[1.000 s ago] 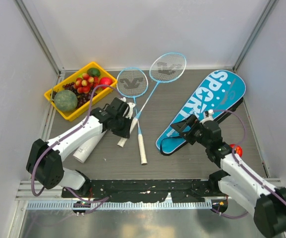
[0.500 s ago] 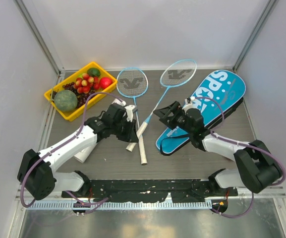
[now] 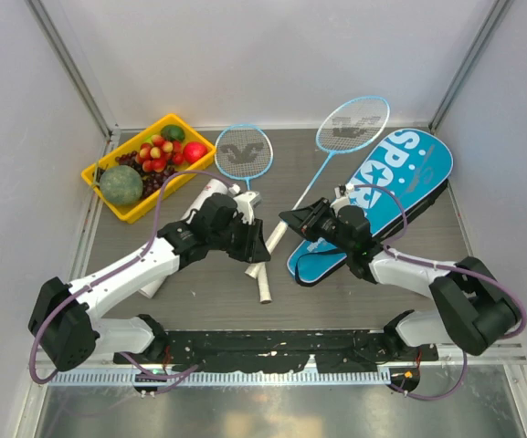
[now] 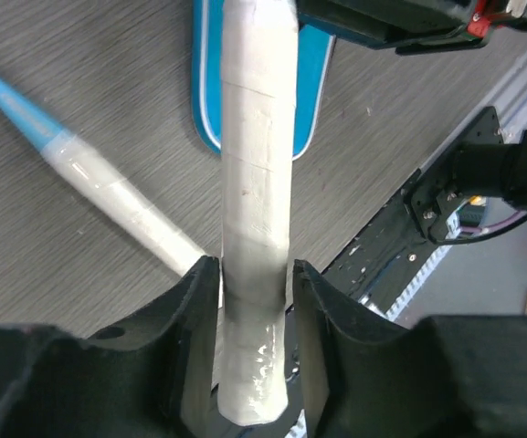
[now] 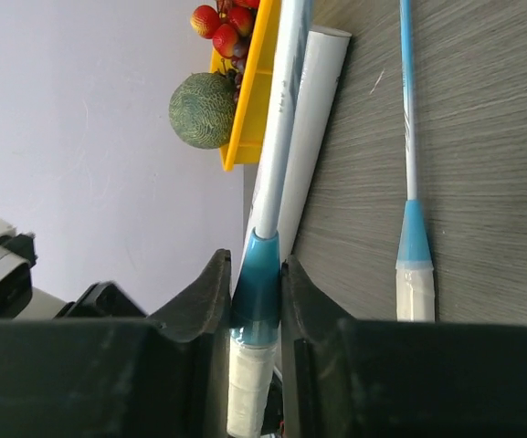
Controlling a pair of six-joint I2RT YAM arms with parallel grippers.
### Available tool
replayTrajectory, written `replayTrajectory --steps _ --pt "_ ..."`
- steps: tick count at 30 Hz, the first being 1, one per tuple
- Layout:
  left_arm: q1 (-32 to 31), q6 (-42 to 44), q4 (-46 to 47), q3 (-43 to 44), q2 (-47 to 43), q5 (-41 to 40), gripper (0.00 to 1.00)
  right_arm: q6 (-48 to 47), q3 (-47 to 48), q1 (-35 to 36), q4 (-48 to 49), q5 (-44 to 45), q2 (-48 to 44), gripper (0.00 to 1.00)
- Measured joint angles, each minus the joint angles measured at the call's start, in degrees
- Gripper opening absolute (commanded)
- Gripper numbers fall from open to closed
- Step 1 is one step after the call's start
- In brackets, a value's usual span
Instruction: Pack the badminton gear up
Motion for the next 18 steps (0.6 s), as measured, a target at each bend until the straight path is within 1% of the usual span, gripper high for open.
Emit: replayTrajectory --steps 1,3,5,6,11,14,18 --pt "-0.28 0.17 0.44 0.00 0.00 0.02 0.60 -0.24 -0.52 -0.20 -0.17 0.13 -1.16 0.05" --pt "-0.79 0.74 1.68 0.00 -0.28 0.02 0.66 -1.14 -1.53 -1.18 -1.57 -0.15 -4.11 0.05" --pt "-1.49 1.51 2.54 -0.13 -1.86 -0.85 0.69 -2.80 -2.23 -2.73 -4.87 -0.98 -8.57 0.05" --pt "-1.88 2.14 2.69 -0.17 -3.04 -1.60 0.69 -3.85 -2.36 -3.58 -6.82 -1.22 -10.78 0.05" --pt "-4.96 6.32 4.20 0.35 -8.37 -4.94 0.67 -11.72 -1.86 -10.78 -20.74 -1.51 -27.67 0.05" --pt "-6.64 9.25 4.94 0.61 -8.17 -7.10 0.66 -17.22 0.68 -13.09 -29.68 -1.70 -34.40 0.05" --pt "-9.35 13.94 4.98 0.68 -4.57 -11.72 0.65 -22.12 3.50 -13.51 -40.52 -2.91 -42.56 0.05"
